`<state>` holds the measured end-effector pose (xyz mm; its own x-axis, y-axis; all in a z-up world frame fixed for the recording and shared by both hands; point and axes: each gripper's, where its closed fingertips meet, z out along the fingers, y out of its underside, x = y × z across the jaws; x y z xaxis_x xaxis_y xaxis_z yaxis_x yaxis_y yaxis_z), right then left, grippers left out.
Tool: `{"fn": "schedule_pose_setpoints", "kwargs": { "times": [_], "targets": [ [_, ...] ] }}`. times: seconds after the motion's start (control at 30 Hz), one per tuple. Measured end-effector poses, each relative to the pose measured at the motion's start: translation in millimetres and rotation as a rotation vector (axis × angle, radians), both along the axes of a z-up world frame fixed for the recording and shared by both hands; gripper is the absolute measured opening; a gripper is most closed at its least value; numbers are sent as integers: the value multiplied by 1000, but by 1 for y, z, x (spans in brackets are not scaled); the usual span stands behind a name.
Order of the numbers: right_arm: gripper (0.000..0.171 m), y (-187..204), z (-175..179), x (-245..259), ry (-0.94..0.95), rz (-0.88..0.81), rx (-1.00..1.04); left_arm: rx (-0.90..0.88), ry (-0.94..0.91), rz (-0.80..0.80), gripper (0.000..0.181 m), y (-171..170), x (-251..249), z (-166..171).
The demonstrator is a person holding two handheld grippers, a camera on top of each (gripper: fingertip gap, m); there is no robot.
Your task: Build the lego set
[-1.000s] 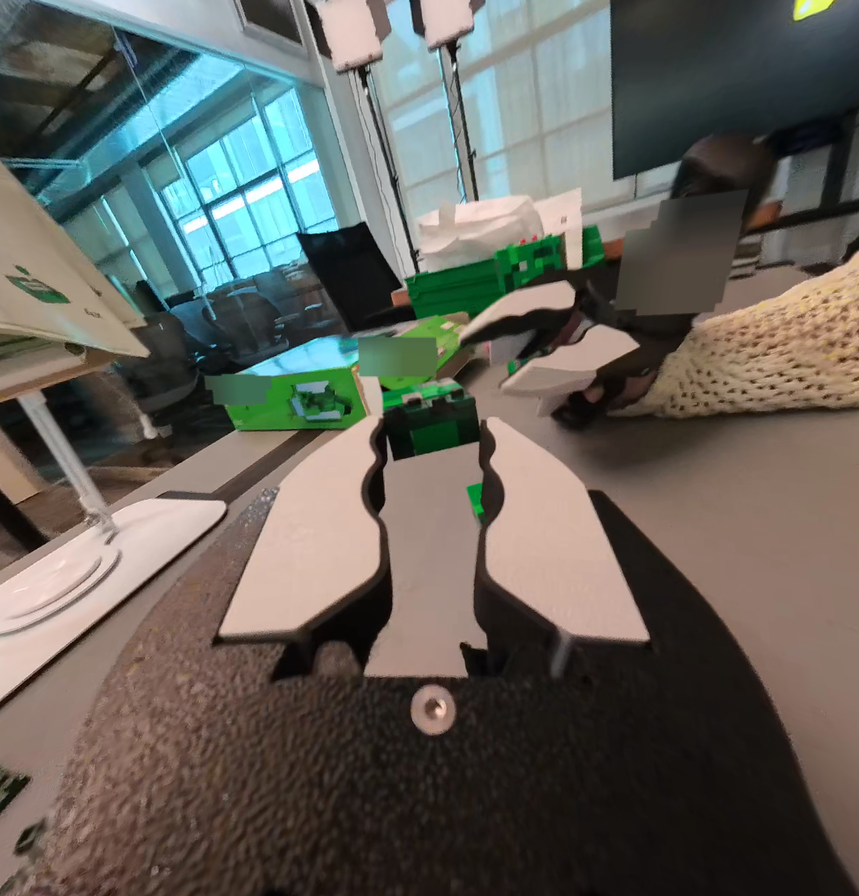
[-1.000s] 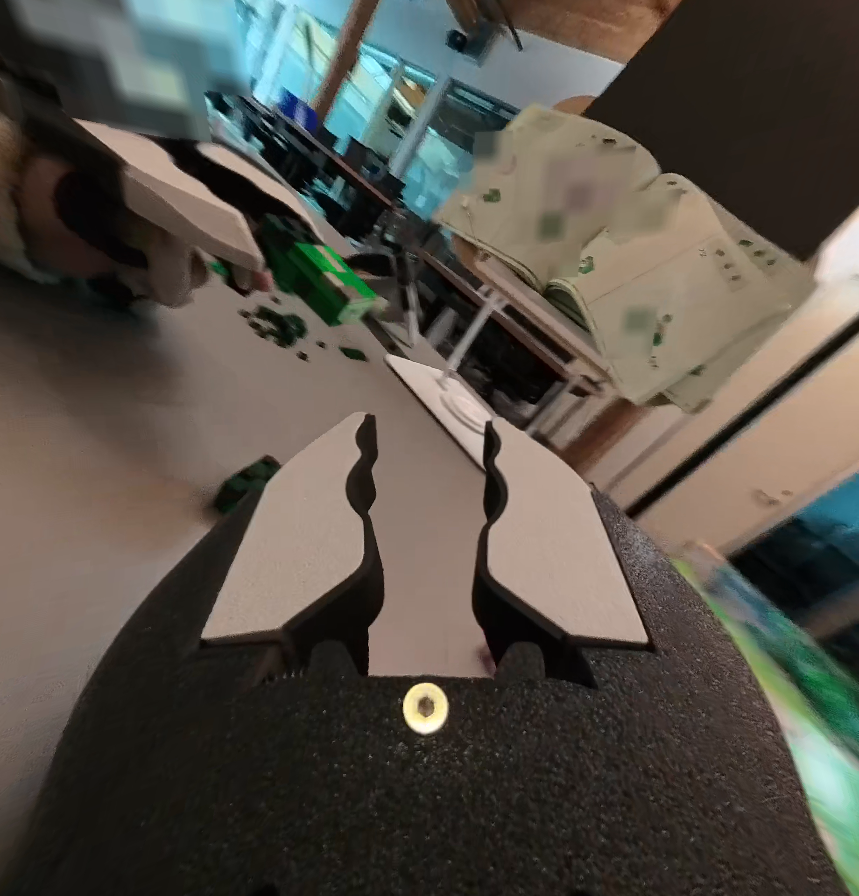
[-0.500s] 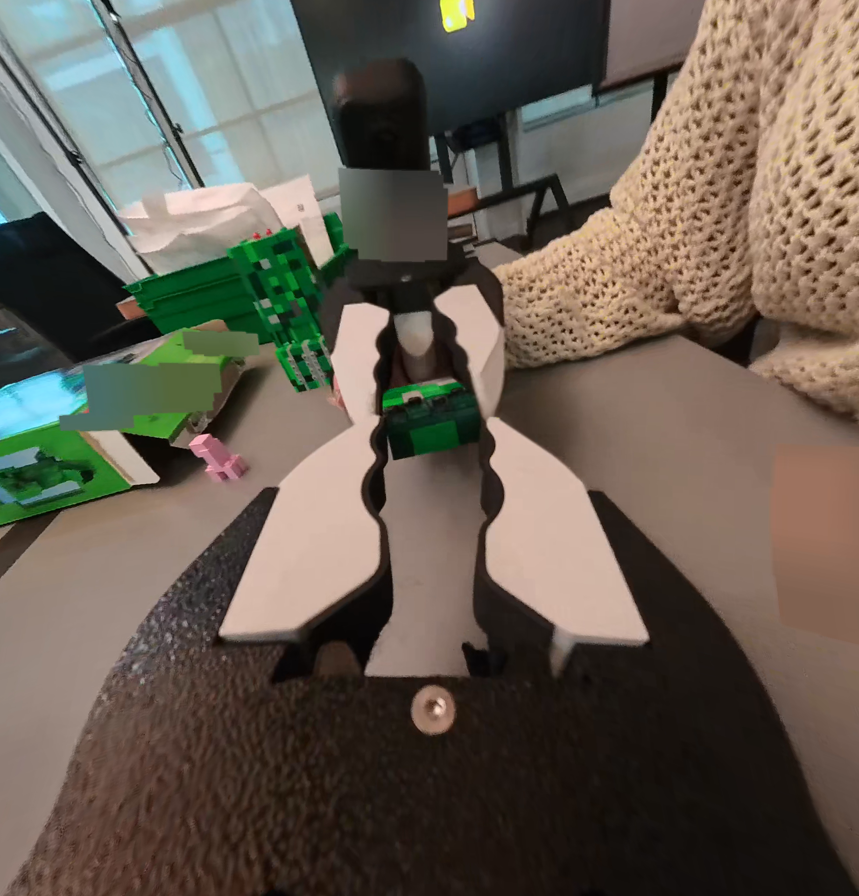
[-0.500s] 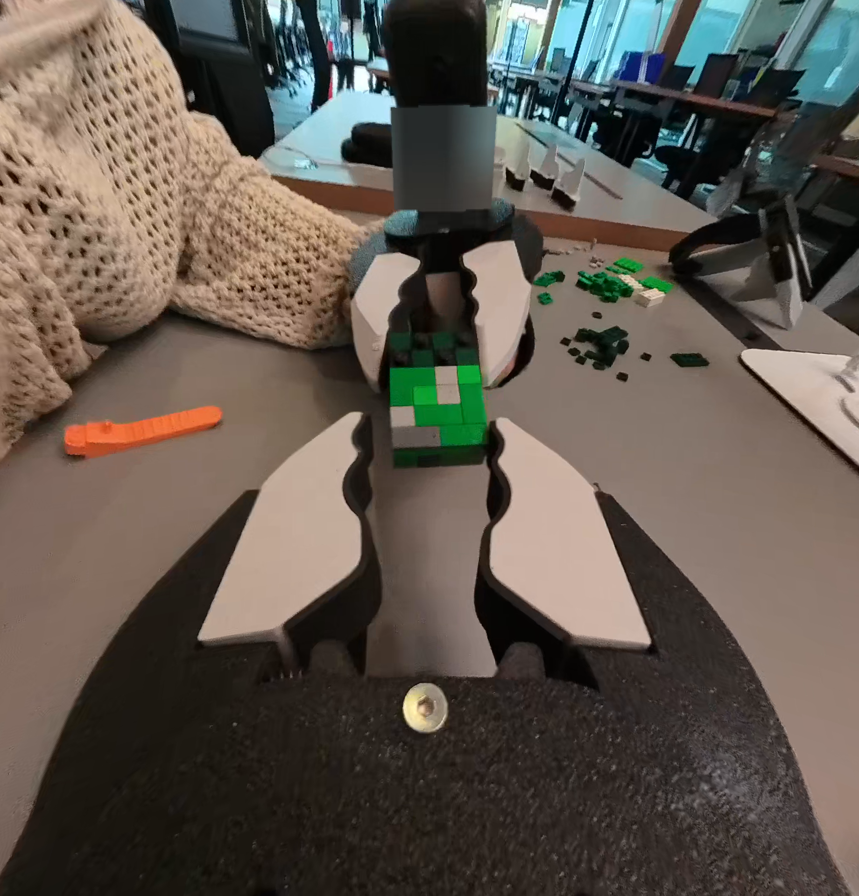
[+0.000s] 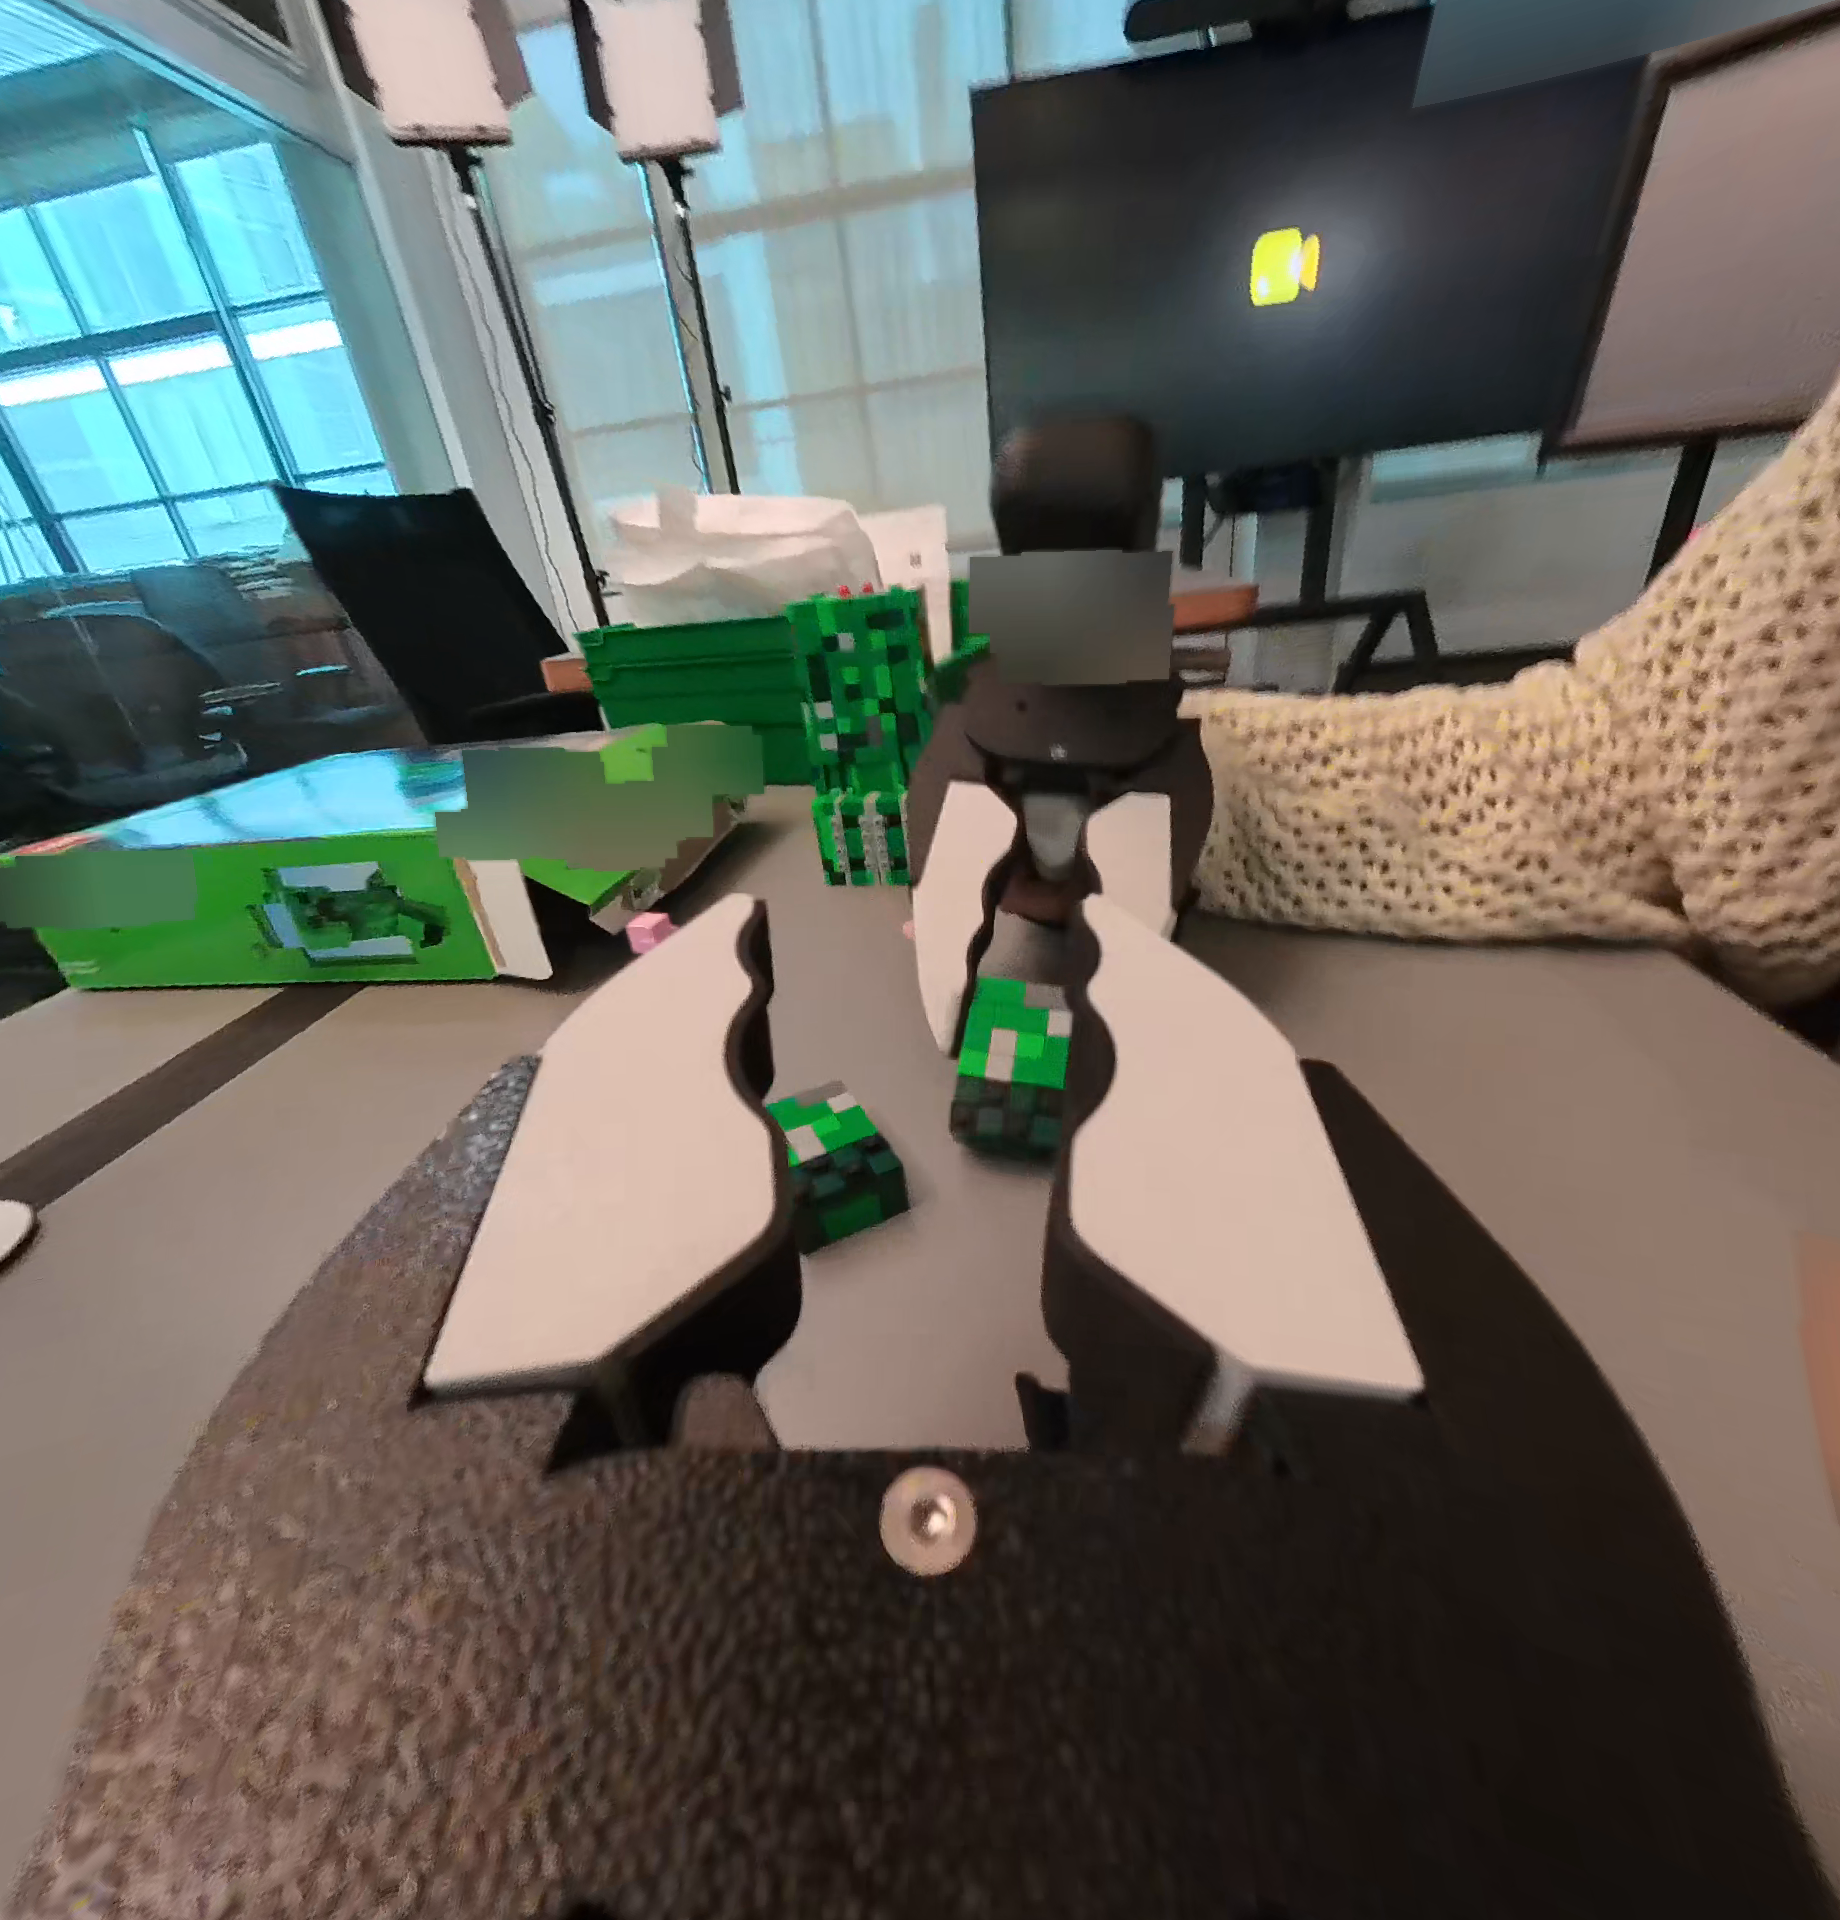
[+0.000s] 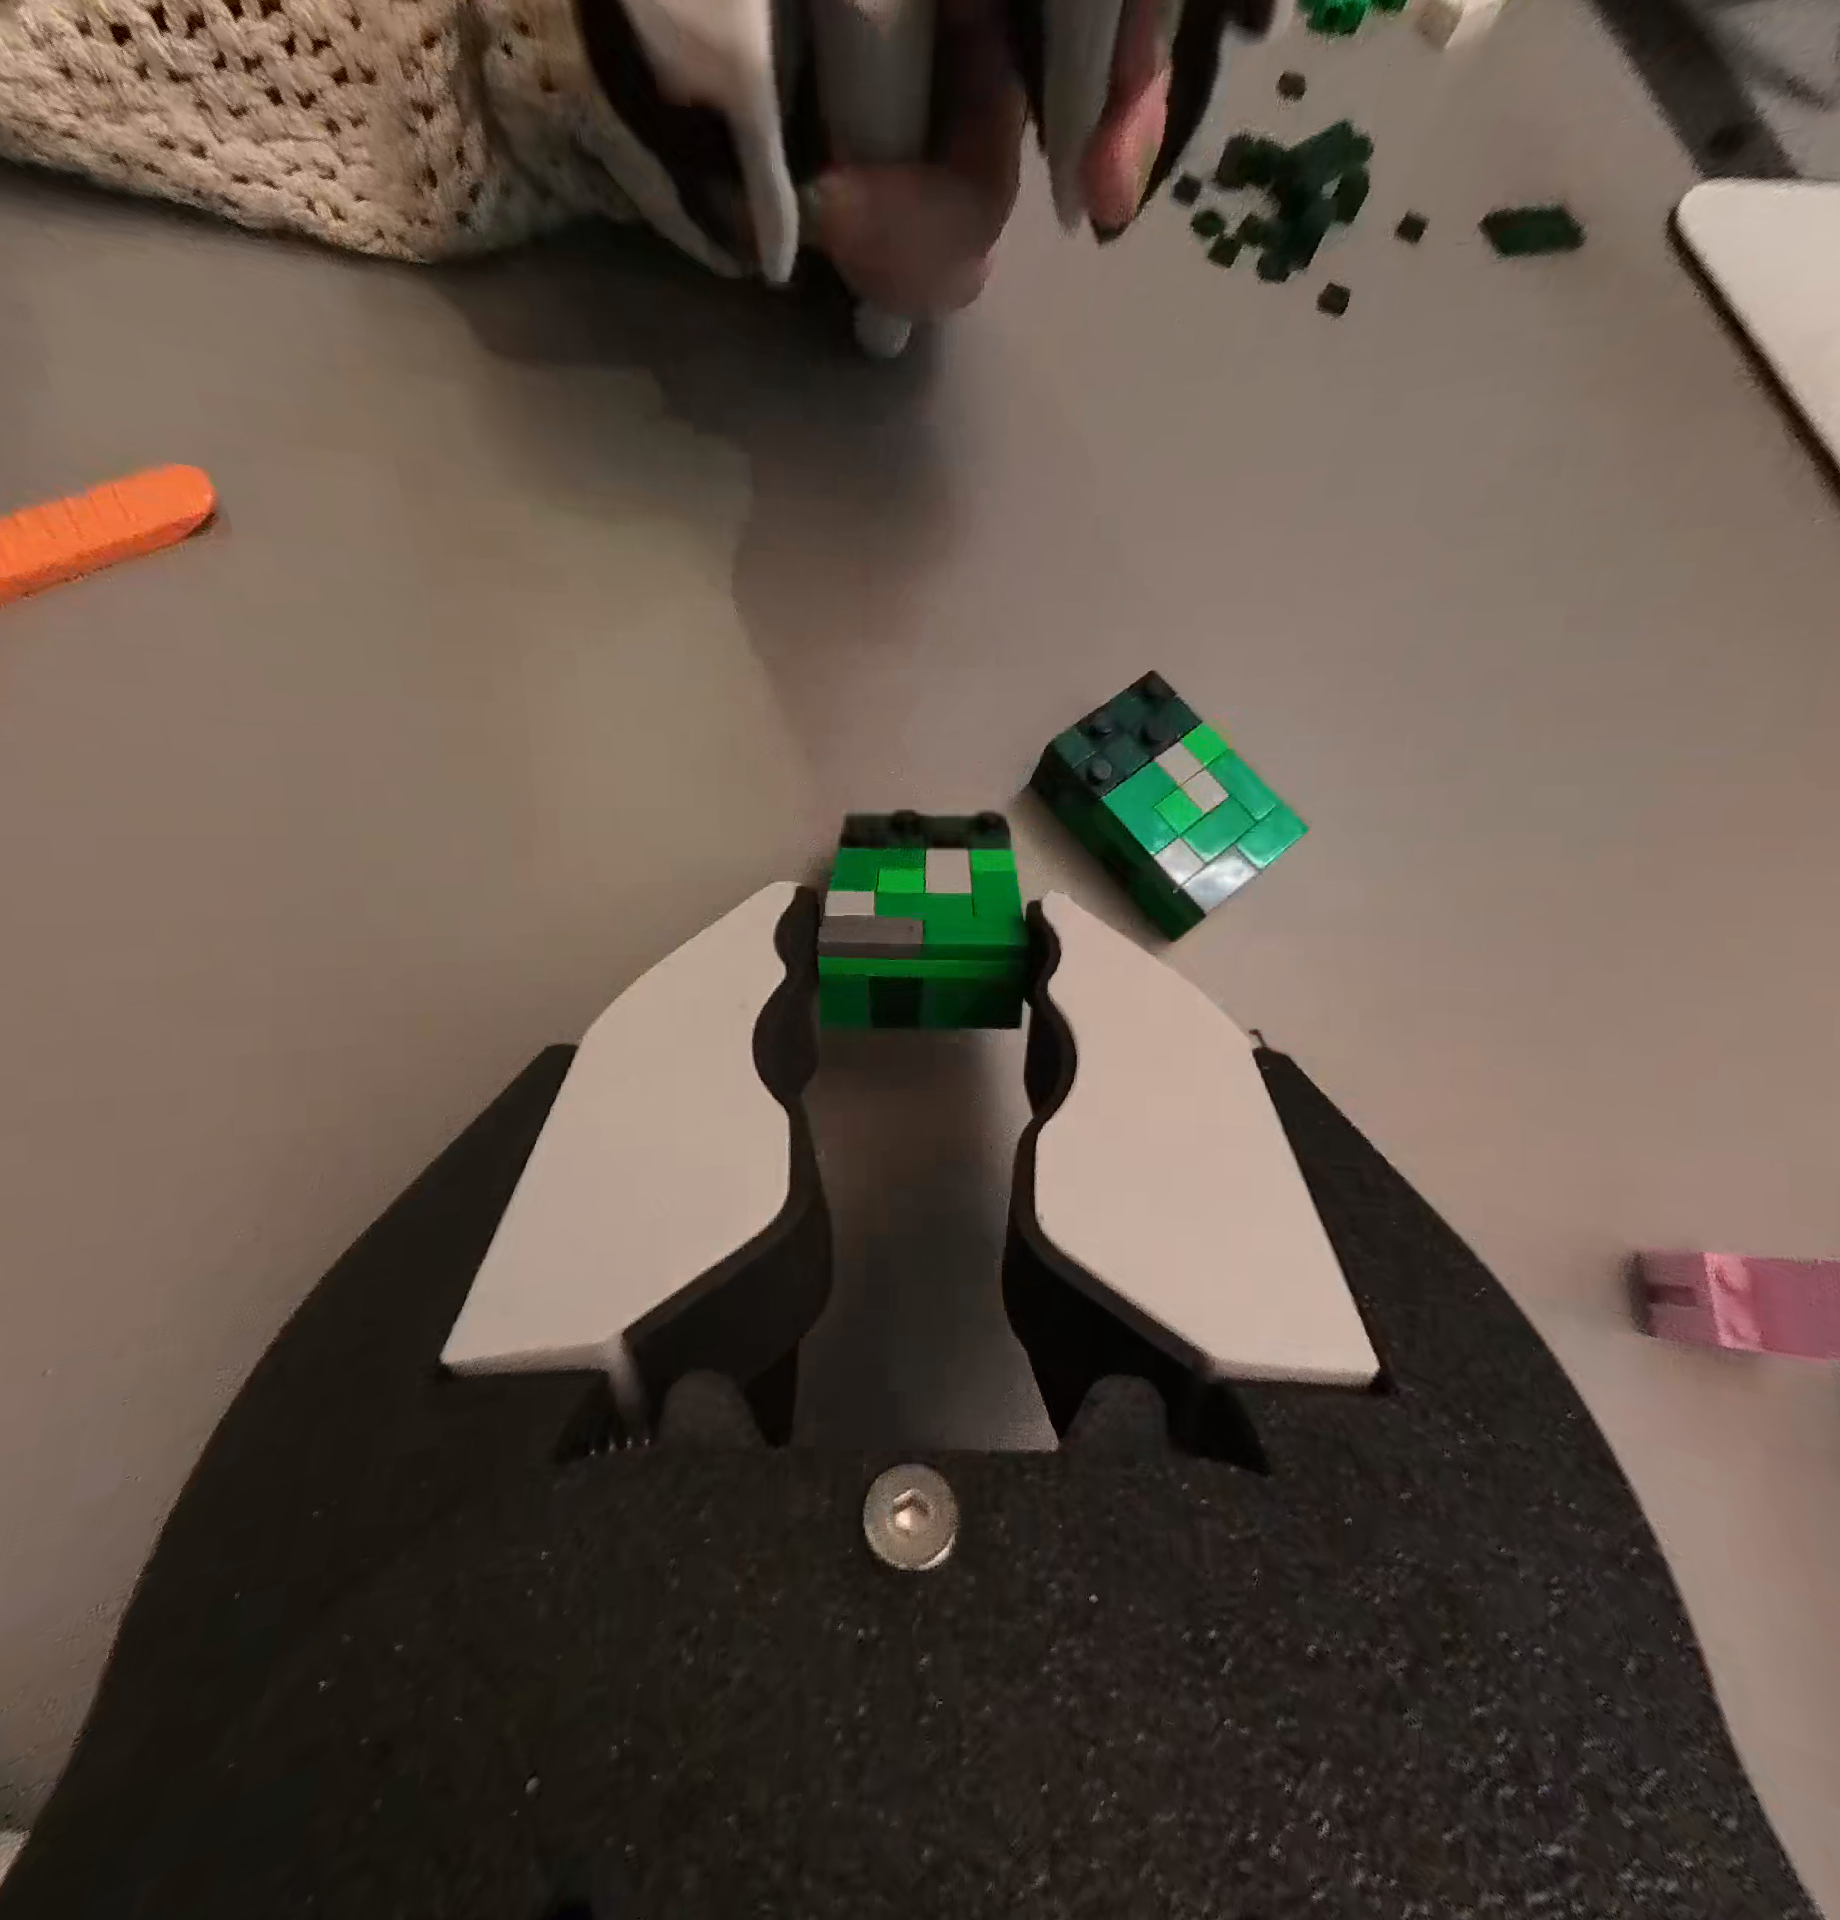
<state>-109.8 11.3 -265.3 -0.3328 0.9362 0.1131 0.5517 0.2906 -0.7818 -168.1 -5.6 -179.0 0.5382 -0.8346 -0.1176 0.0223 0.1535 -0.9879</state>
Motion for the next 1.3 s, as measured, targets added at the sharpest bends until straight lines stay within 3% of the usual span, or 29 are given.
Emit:
{"fn": "schedule_pose_setpoints", "kwargs": {
  "times": [0.1, 0.17, 0.3, 0.63, 0.9, 1.3],
  "targets": [
    [37, 7, -9, 0, -41, -9, 61, -37, -100, 9, 54, 5, -12, 7],
    [46, 11, -13, 1, -53, -25, 72, -50, -137, 15, 53, 7, -16, 10],
    [53, 16, -14, 10, -54, -47, 79, -35, -117, 21, 50, 6, -14, 9],
    [43, 37, -10, 11, -10, -150, 182, -30, -130, 34, 46, 6, -17, 10],
    [43, 35, 4, 13, 75, -156, 79, -26, -151, 46, 43, 7, -20, 12],
    [40, 25, -5, 14, 14, -106, 72, -32, -160, 44, 41, 7, -21, 13]
  ]
}}
